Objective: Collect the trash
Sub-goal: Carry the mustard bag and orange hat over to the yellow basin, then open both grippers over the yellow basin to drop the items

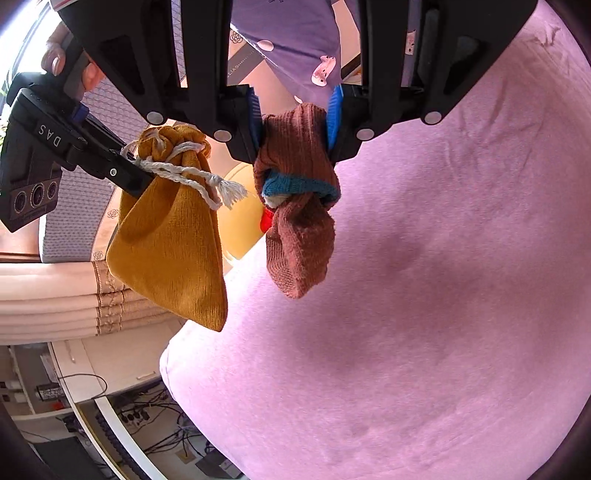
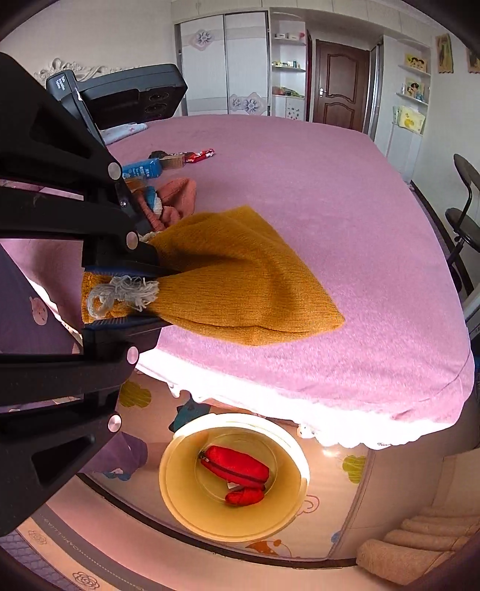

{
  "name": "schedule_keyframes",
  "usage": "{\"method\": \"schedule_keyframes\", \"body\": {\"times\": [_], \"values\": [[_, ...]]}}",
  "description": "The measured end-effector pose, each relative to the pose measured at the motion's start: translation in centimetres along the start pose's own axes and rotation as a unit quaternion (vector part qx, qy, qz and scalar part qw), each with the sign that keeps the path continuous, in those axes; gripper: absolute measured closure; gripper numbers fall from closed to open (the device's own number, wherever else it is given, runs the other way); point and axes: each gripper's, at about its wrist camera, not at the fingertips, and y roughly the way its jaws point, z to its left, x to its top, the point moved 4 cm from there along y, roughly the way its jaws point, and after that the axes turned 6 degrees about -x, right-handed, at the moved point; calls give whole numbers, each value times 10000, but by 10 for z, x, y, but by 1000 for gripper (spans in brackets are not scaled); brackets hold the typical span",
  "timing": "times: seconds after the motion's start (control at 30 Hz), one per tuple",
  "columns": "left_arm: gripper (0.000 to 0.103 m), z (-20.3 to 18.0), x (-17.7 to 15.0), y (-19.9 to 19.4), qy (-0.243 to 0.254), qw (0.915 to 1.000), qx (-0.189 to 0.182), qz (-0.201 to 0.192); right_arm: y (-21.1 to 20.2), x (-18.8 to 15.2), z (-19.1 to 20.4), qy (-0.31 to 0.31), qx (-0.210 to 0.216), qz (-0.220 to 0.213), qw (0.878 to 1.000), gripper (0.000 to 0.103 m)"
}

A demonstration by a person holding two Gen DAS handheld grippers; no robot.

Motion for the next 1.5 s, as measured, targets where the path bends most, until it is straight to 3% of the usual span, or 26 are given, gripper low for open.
{"method": "schedule_keyframes", "body": {"times": [0.4, 0.7, 0.73, 0.8, 0.83, 0.87, 1.2, 1.5], "values": [[75, -106, -5, 84, 675, 9956, -6, 655, -48, 25, -116, 783, -107, -209, 9967, 86], [74, -124, -3, 134, 781, 9907, -192, 1099, -54, 34, -165, 1132, -241, -257, 9929, 85], [71, -124, -3, 137, 794, 9901, -208, 1142, -54, 33, -168, 1184, -289, -259, 9922, 84], [57, -122, -1, 142, 744, 9904, -163, 1152, -54, 32, -177, 1349, -426, -242, 9896, 74], [33, -122, -1, 143, 697, 9907, -150, 1155, -53, 31, -182, 1455, -440, -196, 9882, 63], [17, -120, -1, 144, 648, 9913, -77, 1143, -52, 30, -186, 1555, -390, -156, 9869, 59], [15, -116, 0, 148, 628, 9918, 87, 1113, -53, 19, -193, 1608, -373, -46, 9863, 58], [16, -110, 4, 124, 632, 9945, 28, 837, -51, 24, -165, 1288, -343, 5, 9911, 58]]}}
